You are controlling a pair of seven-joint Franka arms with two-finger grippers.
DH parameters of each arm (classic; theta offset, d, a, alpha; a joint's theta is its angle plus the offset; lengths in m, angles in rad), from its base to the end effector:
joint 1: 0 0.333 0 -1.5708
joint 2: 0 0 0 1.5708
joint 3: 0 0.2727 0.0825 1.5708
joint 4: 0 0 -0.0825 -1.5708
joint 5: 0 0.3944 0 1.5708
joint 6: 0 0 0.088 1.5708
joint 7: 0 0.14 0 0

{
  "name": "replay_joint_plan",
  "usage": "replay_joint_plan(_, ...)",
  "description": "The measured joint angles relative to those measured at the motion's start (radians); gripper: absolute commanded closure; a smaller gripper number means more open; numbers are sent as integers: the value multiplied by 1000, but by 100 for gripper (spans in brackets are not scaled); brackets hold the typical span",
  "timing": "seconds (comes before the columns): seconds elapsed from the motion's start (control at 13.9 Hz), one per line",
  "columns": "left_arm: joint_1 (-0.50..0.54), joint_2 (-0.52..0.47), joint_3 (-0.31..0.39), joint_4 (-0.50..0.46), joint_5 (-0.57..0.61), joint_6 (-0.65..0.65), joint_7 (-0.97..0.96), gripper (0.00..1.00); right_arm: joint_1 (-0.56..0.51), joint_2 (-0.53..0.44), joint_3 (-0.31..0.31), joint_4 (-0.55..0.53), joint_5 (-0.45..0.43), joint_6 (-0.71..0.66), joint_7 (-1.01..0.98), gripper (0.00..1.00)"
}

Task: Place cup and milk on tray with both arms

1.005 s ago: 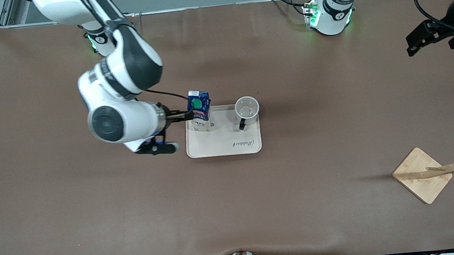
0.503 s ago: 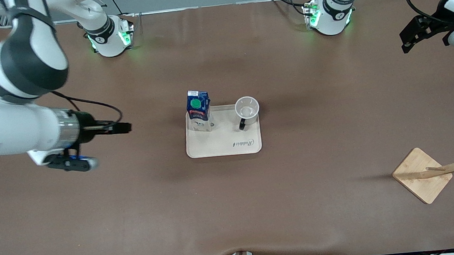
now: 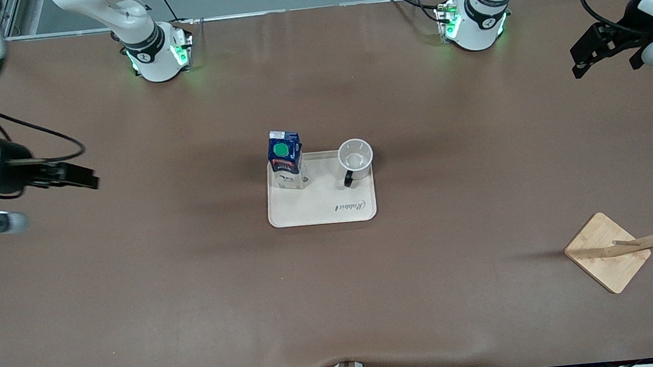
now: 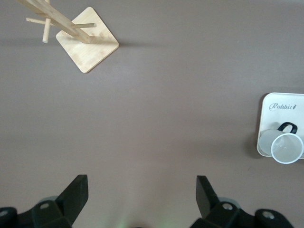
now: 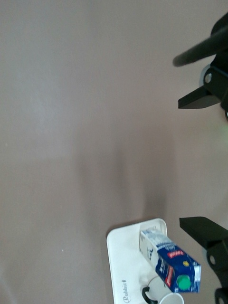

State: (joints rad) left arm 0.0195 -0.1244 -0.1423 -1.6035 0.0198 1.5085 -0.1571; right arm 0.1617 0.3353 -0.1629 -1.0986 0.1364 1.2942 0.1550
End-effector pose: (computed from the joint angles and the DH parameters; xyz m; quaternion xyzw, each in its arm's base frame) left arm 0.5215 -0.0655 0.5941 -0.9996 -0.0183 -0.0165 0.0165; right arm 0.6134 0.0380 0.5506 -0.9950 0.0611 0.0710 0.0344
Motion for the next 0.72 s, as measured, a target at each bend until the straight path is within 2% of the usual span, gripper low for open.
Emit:
replay_joint_plan(0.22,1,2,3,-7,-5,4,-1,0,-95,-60,-2,-68,0,27,-119,0)
replay_joint_plan(0.36,3,6,5,-11,-9,11,-1,0,-114,-132,-2,-144,-9,47,-143,0)
replay_joint_plan(0.57,4,8,6,-12,-9,14,-1,0,-87,-301,25,-338,-93,152,-150,0)
replay_joint_plan(0.72,4,8,6,-12,-10,16,-1,0,-70,-389,34,-457,-110,183,-150,0)
